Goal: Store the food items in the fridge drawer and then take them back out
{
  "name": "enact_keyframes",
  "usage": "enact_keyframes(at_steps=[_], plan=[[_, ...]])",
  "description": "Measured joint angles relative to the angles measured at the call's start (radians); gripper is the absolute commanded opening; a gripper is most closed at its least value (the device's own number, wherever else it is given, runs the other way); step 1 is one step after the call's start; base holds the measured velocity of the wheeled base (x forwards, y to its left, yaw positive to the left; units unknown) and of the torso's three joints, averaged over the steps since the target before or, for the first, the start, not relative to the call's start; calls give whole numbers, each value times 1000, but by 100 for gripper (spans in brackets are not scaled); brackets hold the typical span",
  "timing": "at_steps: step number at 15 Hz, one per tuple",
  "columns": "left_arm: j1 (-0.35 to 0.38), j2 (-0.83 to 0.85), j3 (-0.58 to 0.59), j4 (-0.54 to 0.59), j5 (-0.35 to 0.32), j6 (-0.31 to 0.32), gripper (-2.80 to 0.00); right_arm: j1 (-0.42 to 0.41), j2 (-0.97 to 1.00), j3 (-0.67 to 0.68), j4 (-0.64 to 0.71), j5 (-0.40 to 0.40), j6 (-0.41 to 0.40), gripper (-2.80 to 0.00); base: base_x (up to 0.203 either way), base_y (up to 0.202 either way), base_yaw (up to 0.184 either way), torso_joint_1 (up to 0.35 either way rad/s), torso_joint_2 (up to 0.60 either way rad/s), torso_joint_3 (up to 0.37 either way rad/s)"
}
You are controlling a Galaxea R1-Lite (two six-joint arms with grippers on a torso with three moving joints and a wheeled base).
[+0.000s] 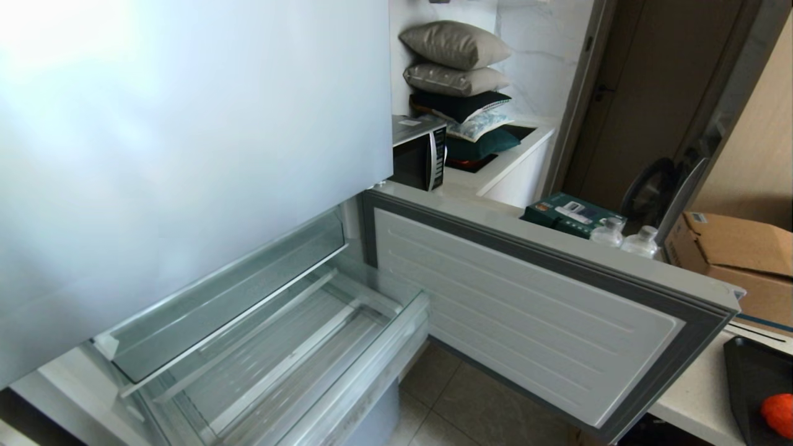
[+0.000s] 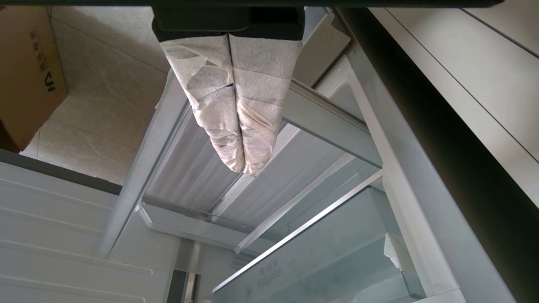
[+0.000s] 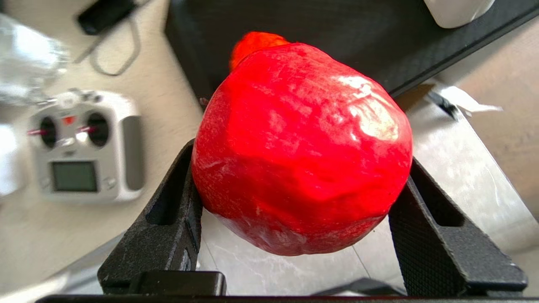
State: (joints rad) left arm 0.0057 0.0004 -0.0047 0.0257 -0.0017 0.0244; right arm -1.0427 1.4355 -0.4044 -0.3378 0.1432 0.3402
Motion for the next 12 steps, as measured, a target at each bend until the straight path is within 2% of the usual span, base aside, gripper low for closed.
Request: enact_keyframes(at_steps=[3,6,12], plan=[[0,0,0,0,0,0,-280,-26,168,-77,-10,17,-50,-280,0,0,0,0,0,0],[0,0,0,0,0,0,-280,-32,317,-155,-12,65,-160,-280,0,0,0,0,0,0],[0,0,0,0,0,0,-280,-58,584,-347,-12,75,-265,-280,0,0,0,0,0,0]])
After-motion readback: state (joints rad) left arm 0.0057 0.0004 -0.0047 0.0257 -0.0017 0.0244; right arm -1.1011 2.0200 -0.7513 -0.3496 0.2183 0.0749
